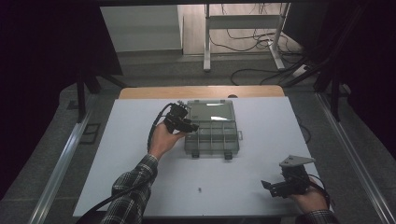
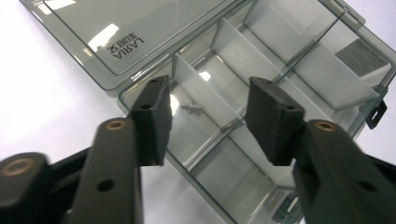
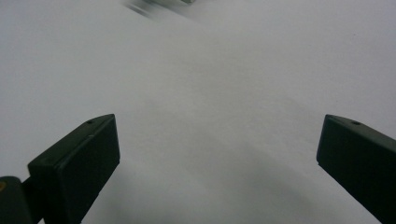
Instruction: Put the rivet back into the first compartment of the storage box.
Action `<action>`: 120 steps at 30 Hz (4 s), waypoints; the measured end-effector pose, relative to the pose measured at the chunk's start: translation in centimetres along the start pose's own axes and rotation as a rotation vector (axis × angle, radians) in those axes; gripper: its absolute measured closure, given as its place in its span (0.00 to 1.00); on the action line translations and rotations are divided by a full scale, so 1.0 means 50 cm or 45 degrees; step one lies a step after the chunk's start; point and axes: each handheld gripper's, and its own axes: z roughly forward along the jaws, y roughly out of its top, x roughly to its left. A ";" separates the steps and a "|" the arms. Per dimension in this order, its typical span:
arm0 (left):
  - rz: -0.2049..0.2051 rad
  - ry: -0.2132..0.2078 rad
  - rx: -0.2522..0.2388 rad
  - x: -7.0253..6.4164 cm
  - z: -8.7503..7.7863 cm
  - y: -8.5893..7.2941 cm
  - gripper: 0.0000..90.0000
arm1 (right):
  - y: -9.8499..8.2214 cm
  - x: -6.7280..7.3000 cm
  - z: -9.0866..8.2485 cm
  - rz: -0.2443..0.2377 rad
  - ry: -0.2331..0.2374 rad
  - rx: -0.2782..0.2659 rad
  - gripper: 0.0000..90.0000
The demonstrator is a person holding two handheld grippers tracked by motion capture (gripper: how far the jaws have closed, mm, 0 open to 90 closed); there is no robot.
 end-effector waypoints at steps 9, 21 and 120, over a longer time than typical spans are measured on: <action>0.003 -0.001 -0.015 0.000 -0.021 -0.009 0.22 | 0.000 0.000 0.000 0.000 -0.003 -0.003 0.00; 0.052 -0.034 -0.051 -0.011 -0.057 -0.033 0.03 | 0.000 0.000 -0.001 0.002 -0.004 -0.005 0.00; 0.256 -0.102 0.150 -0.217 -0.051 -0.256 0.00 | -0.001 0.004 0.001 -0.017 -0.004 0.009 0.00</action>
